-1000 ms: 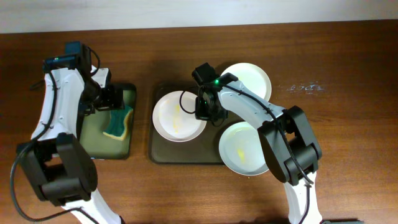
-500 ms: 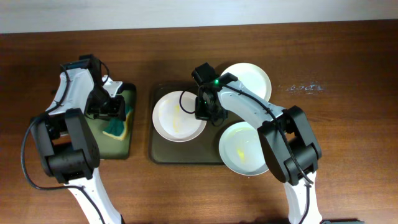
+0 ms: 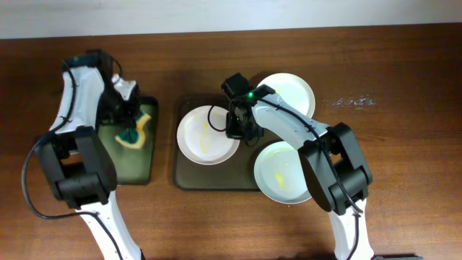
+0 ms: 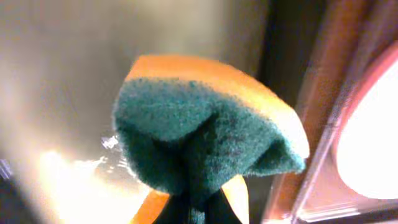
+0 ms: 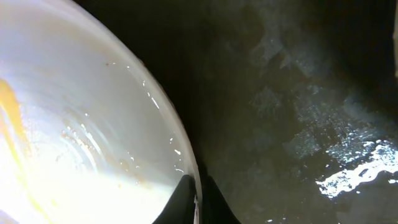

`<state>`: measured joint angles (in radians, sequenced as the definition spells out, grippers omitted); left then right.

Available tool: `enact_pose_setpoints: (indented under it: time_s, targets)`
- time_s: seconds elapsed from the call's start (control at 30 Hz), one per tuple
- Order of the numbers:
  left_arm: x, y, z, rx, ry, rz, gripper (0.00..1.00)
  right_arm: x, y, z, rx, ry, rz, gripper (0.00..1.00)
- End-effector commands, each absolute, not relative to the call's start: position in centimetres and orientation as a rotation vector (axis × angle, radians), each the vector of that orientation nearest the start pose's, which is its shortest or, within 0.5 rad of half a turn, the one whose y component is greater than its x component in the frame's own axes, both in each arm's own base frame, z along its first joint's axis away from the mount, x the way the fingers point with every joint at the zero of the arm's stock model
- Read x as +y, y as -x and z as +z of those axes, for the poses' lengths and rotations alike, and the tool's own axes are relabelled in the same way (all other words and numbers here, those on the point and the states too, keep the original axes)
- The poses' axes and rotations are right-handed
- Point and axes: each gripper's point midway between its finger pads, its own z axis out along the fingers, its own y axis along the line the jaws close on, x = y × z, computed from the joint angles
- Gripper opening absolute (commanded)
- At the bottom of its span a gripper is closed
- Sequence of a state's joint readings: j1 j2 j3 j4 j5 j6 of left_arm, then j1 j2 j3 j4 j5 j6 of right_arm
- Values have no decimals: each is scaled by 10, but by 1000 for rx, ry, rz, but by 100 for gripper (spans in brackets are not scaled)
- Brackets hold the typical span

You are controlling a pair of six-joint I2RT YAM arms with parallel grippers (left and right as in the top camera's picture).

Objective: Clean dirty plates on tray and stack at the side
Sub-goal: 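Lift the sponge with the left gripper onto the held plate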

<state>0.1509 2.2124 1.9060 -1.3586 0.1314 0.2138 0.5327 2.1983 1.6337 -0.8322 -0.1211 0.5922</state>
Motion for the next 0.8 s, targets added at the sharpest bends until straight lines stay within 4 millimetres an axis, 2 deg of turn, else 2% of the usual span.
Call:
enact_pose_setpoints:
  time_s: [0.0,0.07,0.2,0.33,0.4,0.47,0.53,0.57,0.63,0.67,0.73,0.77]
  targets:
    - [14,-440,123,3020,-93,-403,0,250,-372,-16,3114,-56,315,4]
    - [-7,-445,134,2975,-136,-496,0,249,-372,-14,3136,-63,408,4]
    - [-58,-446,134,2980,-192,-539,0,246,-376,-5,3148,-13,657,4]
    - [-108,-452,125,2965,-184,-551,0,245,-375,-4,3156,-23,671,4]
    - [-122,-452,103,2985,-132,-464,0,245,-375,-4,3158,-25,670,4]
    - [-137,-445,80,3014,-116,-434,0,245,-374,-4,3160,-25,669,4]
    - [-131,-436,51,3058,31,-260,0,245,-374,-4,3160,-24,669,4]
    - [-134,-429,34,3070,90,-225,0,245,-374,-4,3160,-24,669,4]
    - [-147,-414,6,3086,49,-228,0,245,-375,-4,3159,-24,666,4]
    - [-156,-395,-10,3128,7,-231,0,245,-375,-5,3159,-25,663,4]
    - [-169,-373,-15,3198,-44,-315,0,244,-374,-5,3162,-26,662,4]
    - [-184,-357,-12,3235,-149,-460,0,244,-373,-5,3166,-27,660,4]
